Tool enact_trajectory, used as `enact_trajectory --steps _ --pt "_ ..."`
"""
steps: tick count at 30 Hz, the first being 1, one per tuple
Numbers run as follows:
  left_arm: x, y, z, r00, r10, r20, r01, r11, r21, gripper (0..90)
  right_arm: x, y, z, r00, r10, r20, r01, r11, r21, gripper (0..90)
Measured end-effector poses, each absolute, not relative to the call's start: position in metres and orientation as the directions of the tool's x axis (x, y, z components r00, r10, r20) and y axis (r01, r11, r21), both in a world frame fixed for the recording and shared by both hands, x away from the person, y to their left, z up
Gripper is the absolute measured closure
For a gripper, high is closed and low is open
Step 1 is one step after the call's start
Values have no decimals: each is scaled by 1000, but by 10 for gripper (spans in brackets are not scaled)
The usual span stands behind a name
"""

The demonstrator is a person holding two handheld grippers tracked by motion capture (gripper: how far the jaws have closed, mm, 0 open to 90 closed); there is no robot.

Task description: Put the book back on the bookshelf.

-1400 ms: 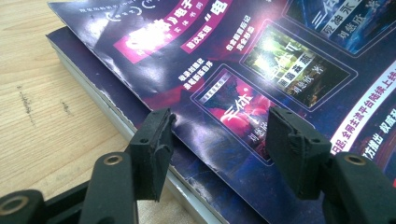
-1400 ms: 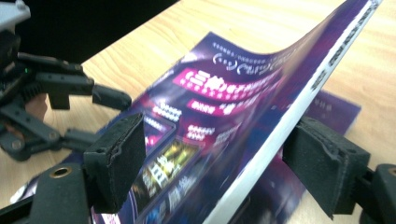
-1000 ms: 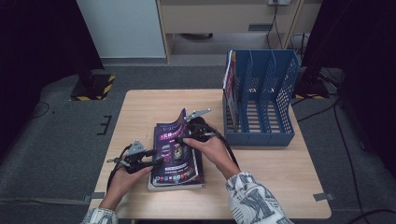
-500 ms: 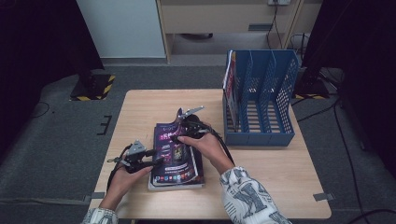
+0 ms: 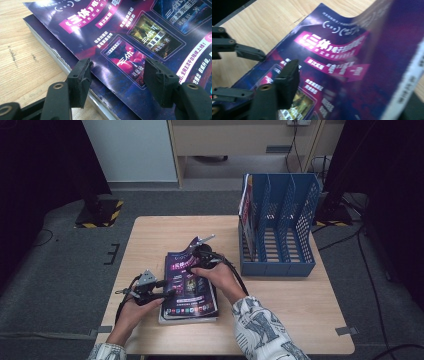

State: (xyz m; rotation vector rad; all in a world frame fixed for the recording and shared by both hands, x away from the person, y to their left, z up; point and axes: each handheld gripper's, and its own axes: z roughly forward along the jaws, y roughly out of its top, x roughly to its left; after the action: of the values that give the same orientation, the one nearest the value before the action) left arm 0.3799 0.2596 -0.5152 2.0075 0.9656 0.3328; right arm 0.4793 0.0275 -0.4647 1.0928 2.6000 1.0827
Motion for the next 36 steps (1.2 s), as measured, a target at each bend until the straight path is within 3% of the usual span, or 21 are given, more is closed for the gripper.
enact_trajectory --steps 1,9,36 --pt "380 259 -515 662 740 -121 511 -326 795 372 479 25 -465 -722 675 148 577 471 667 545" --pt "381 260 -514 656 743 -134 522 -318 791 376 478 15 -464 -686 706 179 603 412 683 722" --pt "383 263 -511 636 750 -182 526 -249 813 310 454 11 -429 -744 658 112 447 367 816 806"
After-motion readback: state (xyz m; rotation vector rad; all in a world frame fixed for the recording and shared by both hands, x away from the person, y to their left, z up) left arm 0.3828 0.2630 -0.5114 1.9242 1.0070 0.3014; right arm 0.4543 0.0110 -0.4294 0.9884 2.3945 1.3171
